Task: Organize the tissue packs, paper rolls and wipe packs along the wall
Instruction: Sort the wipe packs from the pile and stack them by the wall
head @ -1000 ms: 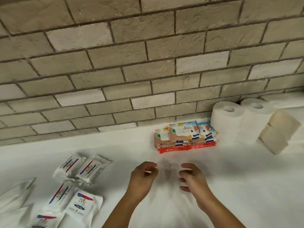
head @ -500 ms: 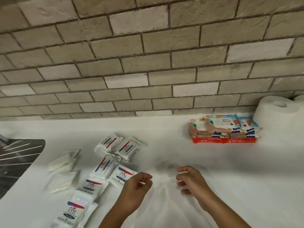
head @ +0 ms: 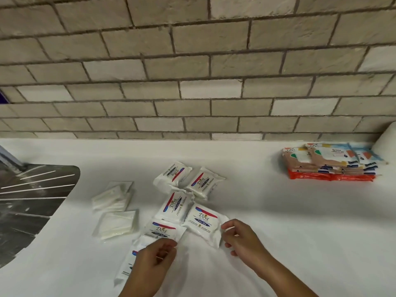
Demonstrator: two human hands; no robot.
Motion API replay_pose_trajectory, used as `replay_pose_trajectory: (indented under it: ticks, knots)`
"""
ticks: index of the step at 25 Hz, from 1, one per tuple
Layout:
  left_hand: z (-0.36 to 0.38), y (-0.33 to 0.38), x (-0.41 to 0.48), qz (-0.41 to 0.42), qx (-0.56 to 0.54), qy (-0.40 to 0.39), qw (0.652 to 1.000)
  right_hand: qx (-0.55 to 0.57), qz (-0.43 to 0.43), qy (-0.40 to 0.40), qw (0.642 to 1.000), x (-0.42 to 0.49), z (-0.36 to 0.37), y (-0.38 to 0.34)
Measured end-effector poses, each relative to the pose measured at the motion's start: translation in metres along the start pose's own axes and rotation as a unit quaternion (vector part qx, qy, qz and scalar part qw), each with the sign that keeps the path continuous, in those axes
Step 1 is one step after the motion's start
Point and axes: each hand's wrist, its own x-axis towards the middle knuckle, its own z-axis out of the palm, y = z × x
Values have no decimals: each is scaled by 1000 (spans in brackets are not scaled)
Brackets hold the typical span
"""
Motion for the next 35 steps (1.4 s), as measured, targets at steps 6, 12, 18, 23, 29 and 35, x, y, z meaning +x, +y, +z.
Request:
replay_pose_trajectory:
  ticks: [6, 12, 18, 23, 29, 35]
  knots:
    - [-25, -12, 36, 78, 60, 46, 994, -124, -90, 84, 985, 33, 37, -18]
    - [-1, 2, 84, 70, 294, 3, 953, -388, -80, 49, 917, 61, 57, -24]
    - [12, 23, 120, 62, 347, 4, 936, -393, -120, 92, 907, 52, 88, 12]
    - [37, 54, 164, 155, 376, -34, 913, -376, -142, 97, 911, 53, 85, 17]
    - [73, 60, 200, 195, 450, -110, 864, -329, -158, 86, 927, 55, 80, 27]
    - [56, 17, 193, 179, 417, -80, 887, -316, -175, 71, 930, 55, 67, 30]
